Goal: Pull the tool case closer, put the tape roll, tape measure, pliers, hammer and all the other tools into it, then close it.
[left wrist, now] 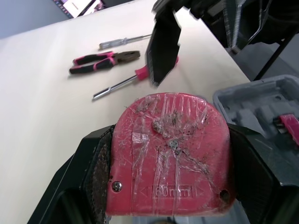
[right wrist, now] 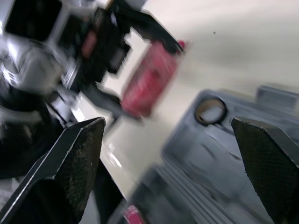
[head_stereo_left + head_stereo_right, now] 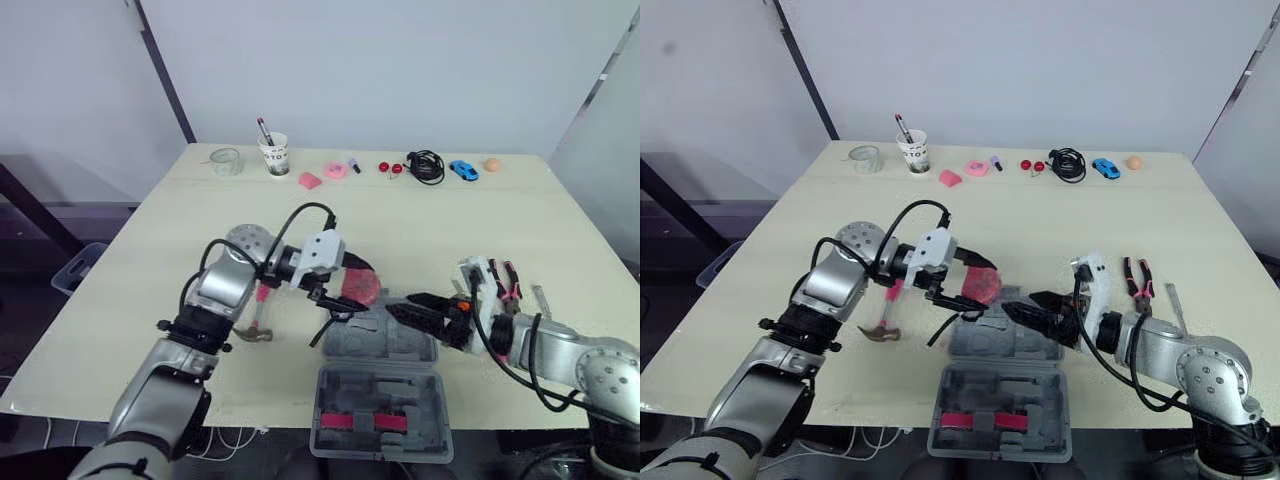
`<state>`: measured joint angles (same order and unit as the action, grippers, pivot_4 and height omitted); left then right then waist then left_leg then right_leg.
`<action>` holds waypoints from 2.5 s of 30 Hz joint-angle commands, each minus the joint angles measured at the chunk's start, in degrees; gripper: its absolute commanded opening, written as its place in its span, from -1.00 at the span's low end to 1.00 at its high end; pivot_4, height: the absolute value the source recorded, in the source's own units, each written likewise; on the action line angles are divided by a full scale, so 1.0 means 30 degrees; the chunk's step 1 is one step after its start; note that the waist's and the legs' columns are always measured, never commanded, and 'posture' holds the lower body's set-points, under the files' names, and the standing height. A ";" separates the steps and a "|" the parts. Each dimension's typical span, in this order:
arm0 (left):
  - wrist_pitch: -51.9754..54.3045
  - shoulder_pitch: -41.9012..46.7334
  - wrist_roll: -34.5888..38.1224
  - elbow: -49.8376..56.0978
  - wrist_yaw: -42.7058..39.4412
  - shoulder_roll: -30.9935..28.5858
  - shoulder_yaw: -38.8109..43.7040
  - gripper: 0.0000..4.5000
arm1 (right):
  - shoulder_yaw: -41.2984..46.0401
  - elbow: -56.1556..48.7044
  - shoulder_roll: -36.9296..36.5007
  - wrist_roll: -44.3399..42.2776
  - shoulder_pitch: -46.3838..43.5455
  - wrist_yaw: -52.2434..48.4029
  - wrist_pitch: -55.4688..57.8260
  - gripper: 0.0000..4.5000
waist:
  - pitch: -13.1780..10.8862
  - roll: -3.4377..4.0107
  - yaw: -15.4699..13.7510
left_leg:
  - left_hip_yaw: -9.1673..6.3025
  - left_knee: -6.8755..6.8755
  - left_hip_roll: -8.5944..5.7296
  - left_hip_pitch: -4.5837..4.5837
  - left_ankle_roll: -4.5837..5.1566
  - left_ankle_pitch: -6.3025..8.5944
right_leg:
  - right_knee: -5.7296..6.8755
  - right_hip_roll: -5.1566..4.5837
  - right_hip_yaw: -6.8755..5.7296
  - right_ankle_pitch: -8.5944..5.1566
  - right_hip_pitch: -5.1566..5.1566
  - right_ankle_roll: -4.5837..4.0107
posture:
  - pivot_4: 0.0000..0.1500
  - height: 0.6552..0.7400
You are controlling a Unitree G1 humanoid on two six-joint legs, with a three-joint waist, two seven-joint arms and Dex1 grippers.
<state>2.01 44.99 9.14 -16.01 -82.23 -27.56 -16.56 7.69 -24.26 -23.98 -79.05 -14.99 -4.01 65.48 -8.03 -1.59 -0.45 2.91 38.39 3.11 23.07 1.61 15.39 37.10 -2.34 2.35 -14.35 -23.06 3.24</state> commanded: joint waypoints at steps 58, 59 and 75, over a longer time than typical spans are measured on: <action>0.4913 -0.6915 0.6170 0.9483 -0.0514 -0.5721 0.3143 1.00 | 0.3067 0.5560 -0.5843 -0.1811 0.7993 -0.2224 -0.1480 0.49 | 0.0027 0.0051 0.0295 | -0.0080 0.0041 0.0014 0.0205 0.0005 -0.0003 | -0.0038 0.0110 0.0095 0.0001 -0.0119 0.0006 | 1.00 1.00; 0.4904 -0.6972 0.6134 0.9541 -0.0384 -0.5730 0.3147 1.00 | 0.3239 0.5396 -0.6084 -0.1339 0.8214 -0.2909 -0.1562 0.67 | 0.0029 0.0057 0.0284 | -0.0079 0.0041 0.0014 0.0205 0.0005 -0.0003 | -0.0038 0.0110 0.0095 0.0001 -0.0119 0.0006 | 1.00 1.00; 0.5474 -0.8808 0.7333 1.0750 0.0362 -0.6652 0.4823 1.00 | -0.0715 0.1936 -0.8654 1.5652 0.9340 -1.6444 -1.6535 0.98 | 0.0042 0.0077 0.0357 | -0.0075 0.0051 0.0022 0.0183 0.0003 -0.0003 | -0.0035 0.0130 0.0102 -0.0002 -0.0121 0.0011 | 1.00 1.00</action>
<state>18.44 18.53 29.54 13.61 -81.23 -46.94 -4.29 7.06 -18.85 -49.69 -36.76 13.91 -50.80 21.12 -7.91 -1.36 0.62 2.70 38.55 3.17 23.62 1.61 15.38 37.00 -1.95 2.66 -14.35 -23.42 3.27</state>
